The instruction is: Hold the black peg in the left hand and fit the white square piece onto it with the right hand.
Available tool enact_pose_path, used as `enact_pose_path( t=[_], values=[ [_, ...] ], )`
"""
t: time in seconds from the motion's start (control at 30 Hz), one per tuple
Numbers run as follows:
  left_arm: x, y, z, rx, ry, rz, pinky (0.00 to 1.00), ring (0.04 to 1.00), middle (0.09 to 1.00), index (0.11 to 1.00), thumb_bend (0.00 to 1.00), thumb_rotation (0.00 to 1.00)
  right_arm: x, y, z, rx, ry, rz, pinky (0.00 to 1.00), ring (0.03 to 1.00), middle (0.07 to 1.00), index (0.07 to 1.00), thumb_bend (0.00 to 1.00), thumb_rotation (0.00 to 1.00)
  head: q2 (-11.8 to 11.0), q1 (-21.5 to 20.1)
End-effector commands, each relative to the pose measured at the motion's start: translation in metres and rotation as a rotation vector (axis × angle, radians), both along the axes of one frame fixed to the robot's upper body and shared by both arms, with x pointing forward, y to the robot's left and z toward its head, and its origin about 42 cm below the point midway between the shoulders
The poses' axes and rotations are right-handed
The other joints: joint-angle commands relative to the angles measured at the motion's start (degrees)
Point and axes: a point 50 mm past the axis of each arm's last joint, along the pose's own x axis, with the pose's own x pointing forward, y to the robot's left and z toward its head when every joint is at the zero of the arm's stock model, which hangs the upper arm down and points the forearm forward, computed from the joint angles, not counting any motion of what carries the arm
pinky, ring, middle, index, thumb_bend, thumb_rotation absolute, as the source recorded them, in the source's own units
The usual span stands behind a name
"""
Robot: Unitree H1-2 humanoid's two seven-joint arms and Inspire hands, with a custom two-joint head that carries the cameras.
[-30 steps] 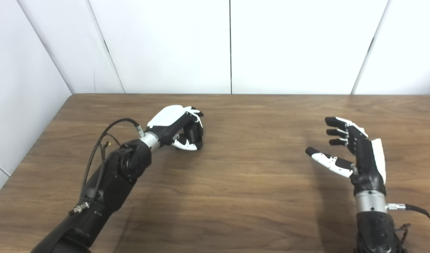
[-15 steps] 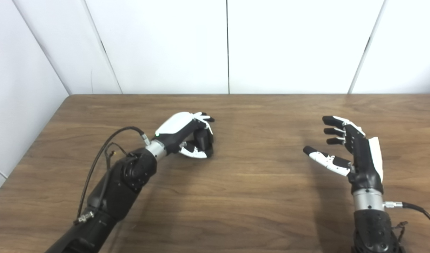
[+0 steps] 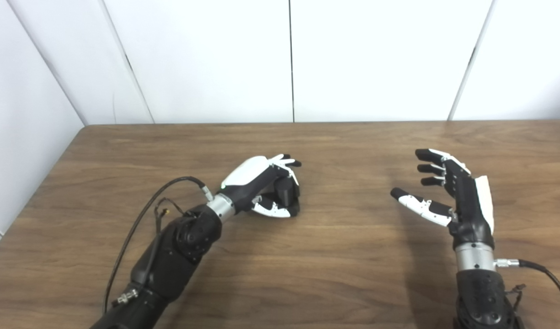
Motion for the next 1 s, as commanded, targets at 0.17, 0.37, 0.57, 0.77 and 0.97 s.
enact_pose_path(
  t=[0.17, 0.37, 0.57, 0.77, 0.97],
  values=[
    [-0.009, -0.021, -0.004, -0.004, -0.007, -0.053, 0.98, 0.998, 0.917, 0.492, 0.52, 0.07, 0.006, 0.006, 0.025, 0.003, -0.096, -0.008, 0.63, 0.714, 0.758, 0.712, 0.7, 0.13, 0.16, -0.54],
    [-0.016, -0.034, -0.009, -0.035, 0.008, -0.074, 0.99, 0.998, 0.917, 0.492, 0.52, 0.07, 0.005, 0.005, 0.026, -0.005, -0.106, -0.01, 0.62, 0.711, 0.755, 0.71, 0.7, 0.12, 0.27, -0.97],
    [-0.023, -0.048, -0.014, -0.046, 0.021, -0.087, 1.0, 0.999, 0.917, 0.492, 0.52, 0.07, 0.005, 0.005, 0.027, 0.004, -0.107, -0.012, 0.61, 0.712, 0.754, 0.705, 0.7, 0.12, 0.42, -1.22],
    [-0.028, -0.057, -0.021, -0.064, 0.02, -0.105, 1.0, 1.0, 0.914, 0.492, 0.52, 0.07, 0.005, 0.004, 0.028, 0.007, -0.111, -0.012, 0.61, 0.71, 0.752, 0.703, 0.7, 0.12, 0.66, -1.64],
    [-0.027, -0.056, -0.022, -0.058, 0.019, -0.083, 1.0, 1.0, 0.917, 0.494, 0.52, 0.07, 0.005, 0.002, 0.029, 0.0, -0.112, -0.016, 0.61, 0.707, 0.748, 0.701, 0.71, 0.13, 0.82, -1.75]
  ],
)
